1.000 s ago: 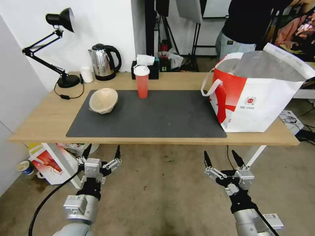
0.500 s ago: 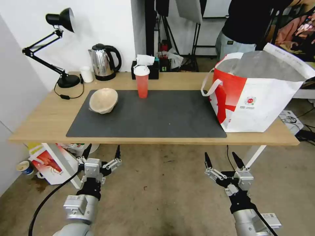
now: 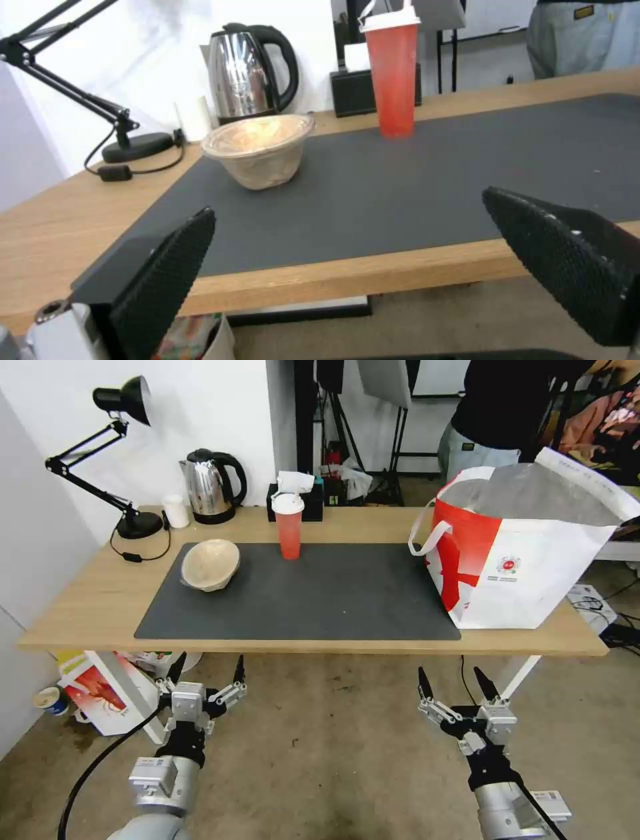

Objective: Pick up the trash from the table and place it into the takeout bag.

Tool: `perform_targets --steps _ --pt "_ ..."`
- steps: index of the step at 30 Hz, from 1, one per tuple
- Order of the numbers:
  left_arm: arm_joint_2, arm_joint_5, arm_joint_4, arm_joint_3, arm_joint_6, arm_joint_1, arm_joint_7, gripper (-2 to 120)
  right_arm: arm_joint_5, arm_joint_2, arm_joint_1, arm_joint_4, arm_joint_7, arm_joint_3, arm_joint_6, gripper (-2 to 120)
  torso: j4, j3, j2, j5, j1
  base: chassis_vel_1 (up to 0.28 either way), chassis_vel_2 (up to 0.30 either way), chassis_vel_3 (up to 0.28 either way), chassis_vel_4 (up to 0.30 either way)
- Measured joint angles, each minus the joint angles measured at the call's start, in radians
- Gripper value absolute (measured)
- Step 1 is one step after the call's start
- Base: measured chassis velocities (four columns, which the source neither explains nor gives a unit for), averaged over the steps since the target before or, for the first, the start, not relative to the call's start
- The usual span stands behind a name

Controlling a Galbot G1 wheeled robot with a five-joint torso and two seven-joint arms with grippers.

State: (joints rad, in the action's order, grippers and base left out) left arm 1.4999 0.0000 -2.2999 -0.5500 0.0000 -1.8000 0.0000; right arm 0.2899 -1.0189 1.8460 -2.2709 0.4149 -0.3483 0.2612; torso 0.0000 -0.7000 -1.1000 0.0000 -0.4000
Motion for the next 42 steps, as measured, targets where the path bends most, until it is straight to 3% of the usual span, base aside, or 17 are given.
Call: perform_targets --steps 7,11,17,23,35,36,39,40,42 --pt "0.0 0.0 0.0 0.0 0.0 0.0 0.0 100 0.003 -0.001 0.0 0.0 0.0 0.001 0.001 100 0.0 0.0 0.0 0.0 0.0 0.0 0.0 0.0 0.0" --pt "0.0 0.0 0.0 0.0 0.0 0.0 0.0 100 0.124 0.025 0.003 -0.092 -0.124 -0.032 0.047 100 -0.0002 0.0 0.0 -0.0003 0.0 0.0 0.0 0.0 0.0" --pt "0.0 0.0 0.0 0.0 0.0 0.0 0.0 100 0.239 0.084 -0.071 -0.222 -0.17 -0.056 -0.06 100 0.0001 0.0 0.0 -0.0003 0.0 0.0 0.0 0.0 0.0" --pt "0.0 0.0 0.0 0.0 0.0 0.0 0.0 100 0.321 0.141 -0.141 -0.235 -0.161 -0.056 -0.155 100 -0.0001 0.0 0.0 0.0002 0.0 0.0 0.0 0.0 0.0" --pt "0.0 0.0 0.0 0.0 0.0 0.0 0.0 100 0.469 0.226 -0.266 -0.235 -0.207 -0.055 -0.178 100 0.0003 0.0 0.0 -0.0002 0.0 0.0 0.0 0.0 0.0" --pt "0.0 0.0 0.0 0.0 0.0 0.0 0.0 100 0.522 0.24 -0.303 -0.234 -0.208 -0.031 -0.2 100 -0.0007 0.0 0.0 0.0 0.0 0.0 0.0 0.0 0.0" --pt "0.0 0.0 0.0 0.0 0.0 0.0 0.0 100 0.679 0.276 -0.547 -0.224 -0.216 0.073 -0.252 100 0.0003 0.0 0.0 -0.0001 0.0 0.0 0.0 0.0 0.0" --pt "0.0 0.0 0.0 0.0 0.0 0.0 0.0 100 0.679 0.276 -0.547 -0.224 -0.216 0.073 -0.252 100 0.0003 0.0 0.0 -0.0001 0.0 0.0 0.0 0.0 0.0" --pt "0.0 0.0 0.0 0.0 0.0 0.0 0.0 100 0.76 0.282 -0.767 -0.145 -0.218 0.165 -0.283 100 0.0001 0.0 0.0 0.0 0.0 0.0 0.0 0.0 0.0"
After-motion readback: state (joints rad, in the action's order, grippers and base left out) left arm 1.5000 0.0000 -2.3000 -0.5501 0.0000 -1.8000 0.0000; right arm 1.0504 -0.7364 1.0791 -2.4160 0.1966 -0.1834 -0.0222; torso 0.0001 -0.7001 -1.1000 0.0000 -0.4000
